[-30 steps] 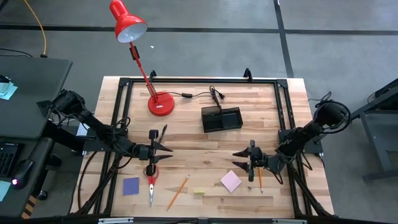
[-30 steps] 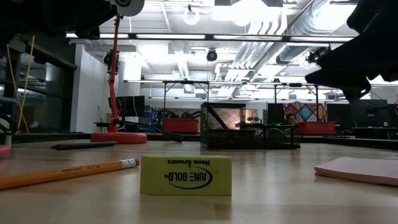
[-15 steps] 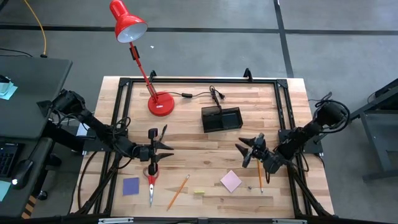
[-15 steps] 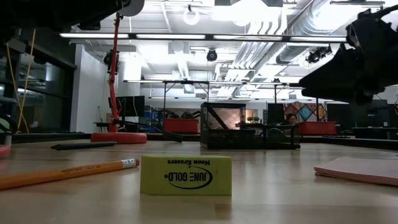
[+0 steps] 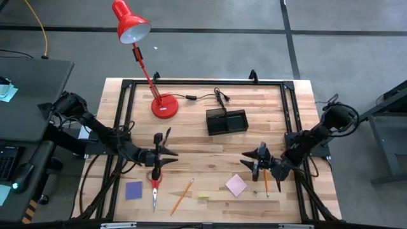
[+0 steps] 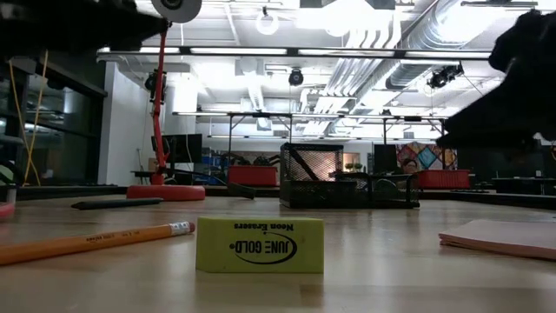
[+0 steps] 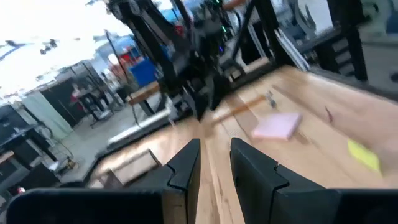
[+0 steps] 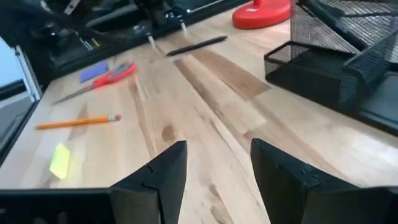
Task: Pick and place office supplies into organizer
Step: Put the yellow eraser into the desk organizer
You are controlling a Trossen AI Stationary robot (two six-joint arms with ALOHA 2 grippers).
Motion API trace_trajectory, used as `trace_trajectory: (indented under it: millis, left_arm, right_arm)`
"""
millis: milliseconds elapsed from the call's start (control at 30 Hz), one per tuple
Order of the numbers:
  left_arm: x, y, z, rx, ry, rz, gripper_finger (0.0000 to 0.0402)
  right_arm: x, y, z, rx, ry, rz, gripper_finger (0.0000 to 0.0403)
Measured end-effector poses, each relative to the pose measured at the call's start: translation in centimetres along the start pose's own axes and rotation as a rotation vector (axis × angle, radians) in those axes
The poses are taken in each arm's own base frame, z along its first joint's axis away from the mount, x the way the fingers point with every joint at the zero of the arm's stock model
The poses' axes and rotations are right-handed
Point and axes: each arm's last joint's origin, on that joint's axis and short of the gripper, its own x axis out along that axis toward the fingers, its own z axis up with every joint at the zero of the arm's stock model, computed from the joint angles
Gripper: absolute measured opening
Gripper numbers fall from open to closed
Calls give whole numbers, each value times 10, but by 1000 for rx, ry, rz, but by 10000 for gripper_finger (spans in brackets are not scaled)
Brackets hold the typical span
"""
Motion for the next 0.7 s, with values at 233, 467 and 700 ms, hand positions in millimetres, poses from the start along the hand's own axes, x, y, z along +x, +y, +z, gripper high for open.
trace_trajectory:
  millis: [233, 467, 700]
  left_arm:
    - [0, -3, -7, -113, 67, -29, 79]
    - [0, -1, -8, -117, 97, 60, 78]
    - [0, 2, -5, -139, 79, 111, 78]
  right_arm:
    - [-1, 0, -7, -87, 129, 93, 171]
    - [2, 16, -1, -135, 116, 188, 171]
    - [32, 67, 3, -308, 79, 233, 171]
